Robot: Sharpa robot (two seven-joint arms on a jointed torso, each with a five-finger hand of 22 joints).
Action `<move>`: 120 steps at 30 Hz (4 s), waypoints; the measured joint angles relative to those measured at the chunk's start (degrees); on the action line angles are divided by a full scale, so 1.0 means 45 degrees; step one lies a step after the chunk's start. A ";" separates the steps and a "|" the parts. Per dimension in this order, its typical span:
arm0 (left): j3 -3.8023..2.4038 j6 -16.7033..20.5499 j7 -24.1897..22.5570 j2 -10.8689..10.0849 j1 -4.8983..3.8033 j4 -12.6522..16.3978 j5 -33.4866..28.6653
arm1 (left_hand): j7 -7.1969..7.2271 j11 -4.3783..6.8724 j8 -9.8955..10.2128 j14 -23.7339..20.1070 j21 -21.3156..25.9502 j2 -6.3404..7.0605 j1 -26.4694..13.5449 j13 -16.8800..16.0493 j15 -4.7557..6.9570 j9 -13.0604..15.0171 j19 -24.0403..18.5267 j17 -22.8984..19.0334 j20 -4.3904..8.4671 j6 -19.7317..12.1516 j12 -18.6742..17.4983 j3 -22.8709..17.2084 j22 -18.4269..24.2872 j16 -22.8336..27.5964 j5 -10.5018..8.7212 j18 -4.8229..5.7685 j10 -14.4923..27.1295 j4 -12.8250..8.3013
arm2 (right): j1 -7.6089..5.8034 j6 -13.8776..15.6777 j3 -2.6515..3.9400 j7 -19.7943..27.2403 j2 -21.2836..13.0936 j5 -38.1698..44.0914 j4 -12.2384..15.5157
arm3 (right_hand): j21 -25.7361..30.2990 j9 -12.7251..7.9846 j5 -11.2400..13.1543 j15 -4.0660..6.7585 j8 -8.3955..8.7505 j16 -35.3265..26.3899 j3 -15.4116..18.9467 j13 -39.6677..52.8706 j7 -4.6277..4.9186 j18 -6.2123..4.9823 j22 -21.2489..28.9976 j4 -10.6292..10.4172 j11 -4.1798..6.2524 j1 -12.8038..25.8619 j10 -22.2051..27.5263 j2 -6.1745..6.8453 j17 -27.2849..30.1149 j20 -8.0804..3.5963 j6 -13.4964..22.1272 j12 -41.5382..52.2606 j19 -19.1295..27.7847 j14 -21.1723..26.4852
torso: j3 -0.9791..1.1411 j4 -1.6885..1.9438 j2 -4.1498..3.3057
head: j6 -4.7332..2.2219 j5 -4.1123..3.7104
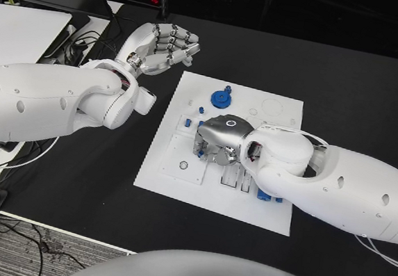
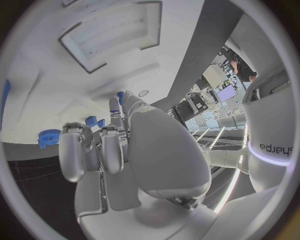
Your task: Assemble the parts on the task board
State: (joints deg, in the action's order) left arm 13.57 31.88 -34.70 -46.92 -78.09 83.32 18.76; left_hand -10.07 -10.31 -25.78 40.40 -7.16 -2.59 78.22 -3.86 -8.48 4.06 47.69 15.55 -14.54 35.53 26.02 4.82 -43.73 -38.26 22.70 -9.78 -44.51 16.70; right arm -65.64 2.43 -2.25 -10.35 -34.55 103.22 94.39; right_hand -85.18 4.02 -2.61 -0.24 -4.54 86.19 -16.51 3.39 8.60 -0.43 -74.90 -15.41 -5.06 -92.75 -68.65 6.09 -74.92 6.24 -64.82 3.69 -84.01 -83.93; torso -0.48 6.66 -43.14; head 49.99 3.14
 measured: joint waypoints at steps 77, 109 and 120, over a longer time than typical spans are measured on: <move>0.0000 -0.0004 0.0010 0.0045 0.0015 -0.0111 -0.0002 | -0.0041 0.0000 0.0000 0.0000 0.0000 0.0000 0.0000 0.0000 0.0000 -0.0011 0.0000 -0.0011 0.0000 -0.0049 0.0047 0.0000 0.0005 -0.0048 0.0000 0.0001 0.0000 0.0000 | -0.0472 0.2125 -0.0020 -0.1604 -0.3718 -0.1772 0.1015 | 0.0627 0.0048 -0.0046 -0.0351 -0.0125 -0.1417 0.1886 0.0130 0.0295 -0.0197 0.0000 -0.0121 -0.0285 0.1208 0.1477 -0.0154 0.2230 0.0421 0.1782 0.0905 0.0011 -0.0003 | 0.0005 -0.0002 -0.0009 | 0.0001 -0.0778; 0.0000 -0.0002 0.0012 0.0036 0.0021 -0.0118 -0.0002 | 0.0001 0.0000 0.0000 0.0000 0.0000 0.0000 -0.0001 0.0000 0.0000 -0.0011 0.0000 -0.0020 0.0000 -0.0091 0.0046 0.0000 0.0012 -0.0047 0.0000 0.0002 0.0000 0.0000 | -0.0453 0.2021 -0.0018 -0.1636 -0.3661 -0.1280 0.1066 | 0.0887 0.0225 0.0003 0.0354 -0.0898 -0.1479 0.1079 0.0011 -0.0564 -0.0399 0.0000 -0.0198 0.0559 0.0297 -0.0811 -0.0383 0.2417 -0.0229 -0.0439 0.0990 0.0014 -0.0028 | 0.0002 -0.0002 -0.0002 | 0.0001 -0.0789; 0.0000 -0.0002 0.0012 0.0014 0.0033 -0.0112 -0.0002 | 0.0001 0.0000 -0.0068 0.0000 0.0000 -0.0022 0.0022 0.0000 0.0000 -0.0010 0.0000 -0.0030 0.0000 -0.0091 0.0097 0.0070 0.0012 -0.0047 0.0054 -0.0001 0.0000 -0.0002 | -0.0432 0.2512 -0.0029 -0.1590 -0.3932 -0.0973 0.1358 | 0.0887 0.0225 0.0028 0.0353 -0.0896 -0.1479 0.1036 0.0012 -0.0586 -0.0398 0.0000 -0.0187 0.0603 0.0228 -0.0854 -0.0418 0.2405 -0.0315 -0.0457 0.0853 0.0012 -0.0028 | 0.0005 -0.0002 -0.0001 | 0.0001 -0.0811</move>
State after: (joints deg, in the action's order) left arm 13.57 31.87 -34.65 -46.86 -77.94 82.82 18.75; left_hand -10.07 -10.31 -26.08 40.40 -7.16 -2.69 78.32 -3.86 -8.48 4.02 47.69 15.42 -14.54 35.12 26.46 5.14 -43.67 -38.47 22.94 -9.78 -44.51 16.69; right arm -67.58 13.73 -2.39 -17.50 -52.24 98.84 100.50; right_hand -81.19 5.03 -2.49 1.35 -8.57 79.53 -11.85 3.44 5.97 -2.22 -74.90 -16.24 -2.35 -91.72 -72.50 4.21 -64.10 4.83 -66.88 7.53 -83.95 -84.05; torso -0.46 6.65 -43.14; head 50.00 -0.51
